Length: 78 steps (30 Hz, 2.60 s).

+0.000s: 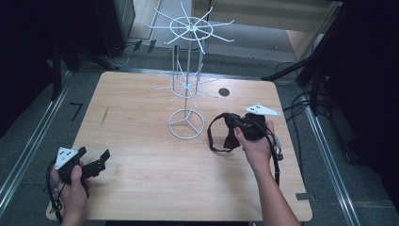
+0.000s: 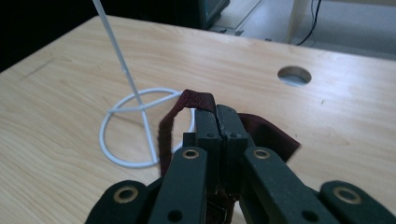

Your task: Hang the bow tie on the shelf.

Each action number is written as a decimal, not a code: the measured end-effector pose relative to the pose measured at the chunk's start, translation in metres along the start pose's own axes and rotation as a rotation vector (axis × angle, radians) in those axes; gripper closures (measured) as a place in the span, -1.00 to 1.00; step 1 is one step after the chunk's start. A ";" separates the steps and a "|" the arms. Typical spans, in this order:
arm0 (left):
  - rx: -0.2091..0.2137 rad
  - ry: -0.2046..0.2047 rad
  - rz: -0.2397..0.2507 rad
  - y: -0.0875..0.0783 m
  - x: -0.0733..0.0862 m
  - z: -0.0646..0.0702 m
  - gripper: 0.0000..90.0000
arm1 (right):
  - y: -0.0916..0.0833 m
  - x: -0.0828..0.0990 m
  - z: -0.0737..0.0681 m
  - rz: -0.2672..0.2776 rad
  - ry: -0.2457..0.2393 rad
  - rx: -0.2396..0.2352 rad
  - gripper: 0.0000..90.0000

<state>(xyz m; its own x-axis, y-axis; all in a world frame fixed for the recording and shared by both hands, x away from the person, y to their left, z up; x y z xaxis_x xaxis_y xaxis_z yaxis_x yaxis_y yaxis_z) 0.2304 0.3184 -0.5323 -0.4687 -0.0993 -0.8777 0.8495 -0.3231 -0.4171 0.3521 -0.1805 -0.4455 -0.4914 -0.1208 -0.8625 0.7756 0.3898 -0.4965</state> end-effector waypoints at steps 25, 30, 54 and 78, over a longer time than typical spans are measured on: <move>0.002 -0.001 0.001 0.000 0.000 0.000 -0.83 | -0.028 -0.047 -0.016 0.151 0.007 -0.009 1.00; 0.003 0.000 -0.002 0.000 0.000 0.000 -0.83 | -0.032 -0.053 -0.021 0.169 -0.010 -0.017 1.00; 0.007 -0.014 -0.004 0.000 0.000 -0.001 -0.83 | -0.045 -0.077 -0.029 0.229 -0.025 -0.039 1.00; 0.009 -0.015 -0.009 0.001 0.000 -0.001 -0.83 | -0.001 -0.083 -0.027 0.131 0.015 -0.024 1.00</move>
<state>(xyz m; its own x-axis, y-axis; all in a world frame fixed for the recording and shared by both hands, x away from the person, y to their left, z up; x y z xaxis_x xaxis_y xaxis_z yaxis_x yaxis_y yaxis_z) 0.2317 0.3195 -0.5326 -0.4801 -0.1100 -0.8703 0.8428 -0.3330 -0.4228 0.3810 -0.1459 -0.3711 -0.3930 -0.0539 -0.9180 0.8238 0.4228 -0.3775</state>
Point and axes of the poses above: each handheld gripper's, and its own axes: y roughly forward along the jaws, x roughly out of its underside, z roughly to its right, the point moved 2 cm from there along y, roughly forward along the jaws, and after that the axes turned 8 degrees about x, right-handed, at the moved point
